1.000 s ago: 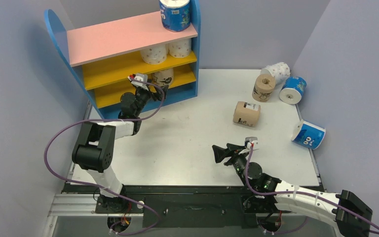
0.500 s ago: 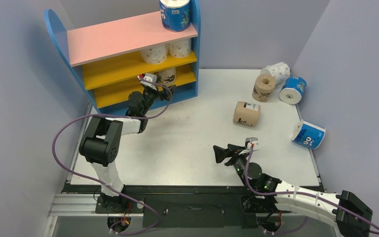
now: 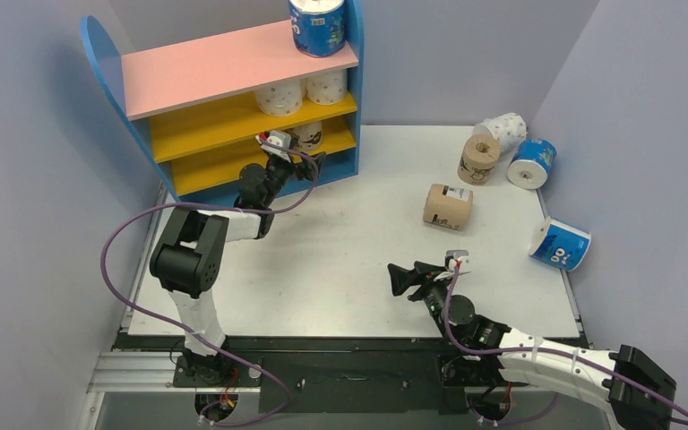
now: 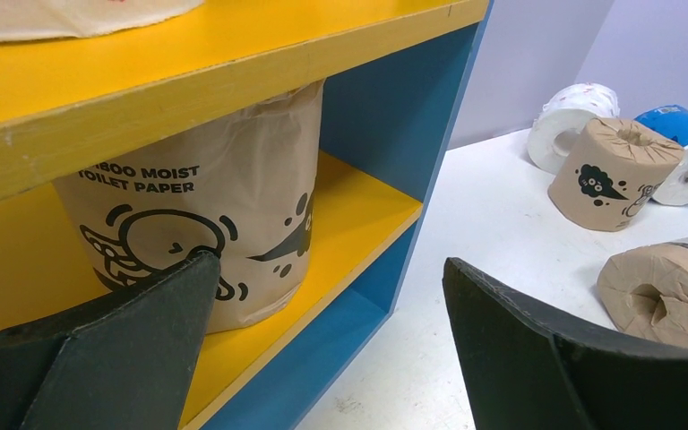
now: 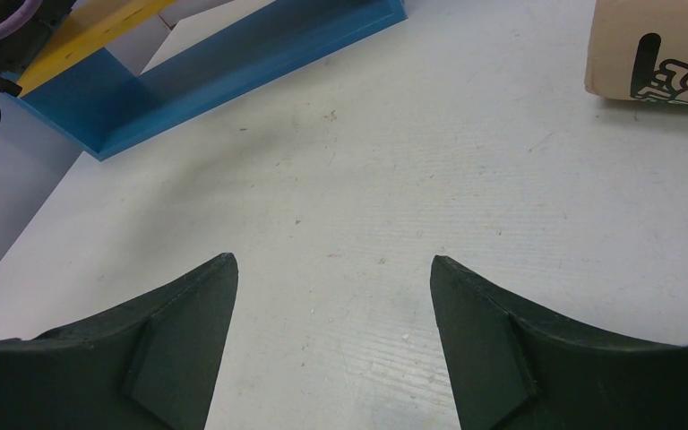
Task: Place and organize the paper towels onto the shelf
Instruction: Adjust the paper towel on the shelf.
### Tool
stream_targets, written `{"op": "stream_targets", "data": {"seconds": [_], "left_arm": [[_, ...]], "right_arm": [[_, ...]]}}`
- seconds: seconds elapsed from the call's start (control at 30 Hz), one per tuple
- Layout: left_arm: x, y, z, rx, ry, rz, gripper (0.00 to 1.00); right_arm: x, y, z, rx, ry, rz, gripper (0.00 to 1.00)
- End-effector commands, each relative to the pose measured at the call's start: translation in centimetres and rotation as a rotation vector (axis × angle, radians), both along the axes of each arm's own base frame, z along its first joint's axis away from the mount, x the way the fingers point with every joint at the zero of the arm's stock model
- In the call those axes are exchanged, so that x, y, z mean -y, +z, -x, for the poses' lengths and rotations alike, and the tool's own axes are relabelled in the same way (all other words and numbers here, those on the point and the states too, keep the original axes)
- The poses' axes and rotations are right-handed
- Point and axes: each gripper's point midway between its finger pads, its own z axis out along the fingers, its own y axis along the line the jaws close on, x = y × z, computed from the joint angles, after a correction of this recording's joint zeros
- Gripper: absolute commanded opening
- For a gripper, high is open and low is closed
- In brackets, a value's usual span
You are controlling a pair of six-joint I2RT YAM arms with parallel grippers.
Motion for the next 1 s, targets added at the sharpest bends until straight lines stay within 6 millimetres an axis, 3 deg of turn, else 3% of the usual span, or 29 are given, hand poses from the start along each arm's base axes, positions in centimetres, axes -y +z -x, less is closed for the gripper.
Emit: {"op": "stream_targets", "data": {"seconds": [0.0,0.13,0.43,0.53,0.97], "left_arm": [[-2.5,2.7,-0.9,0.049,0.079,0.085,0.95],[-4.4,3.2,-0.9,0.054,0.111,0.106,0.96],[-6.3,3.0,-0.5,0.054,0.170,0.098,1.00],[-7.1,3.2,-0.8,0.057,0.176,0.100,0.97],[-4.2,4.4,-1.5,0.110,0.033,0.118,0.97]], "right_arm": [[0.0,0.2,-0.1,0.005,-0.012,-0.016,0.74],[0.0,0.3,0.0,0.006,-0.009,-0.020,0.74],[0.1,0.2,0.0,0.007,-0.011,-0.020,0.74],[0.1,0.2,0.0,0.008,-0.011,-0.023,0.74],[0.2,-0.1,-0.1,0.003,-0.016,-0.012,0.74]]}}
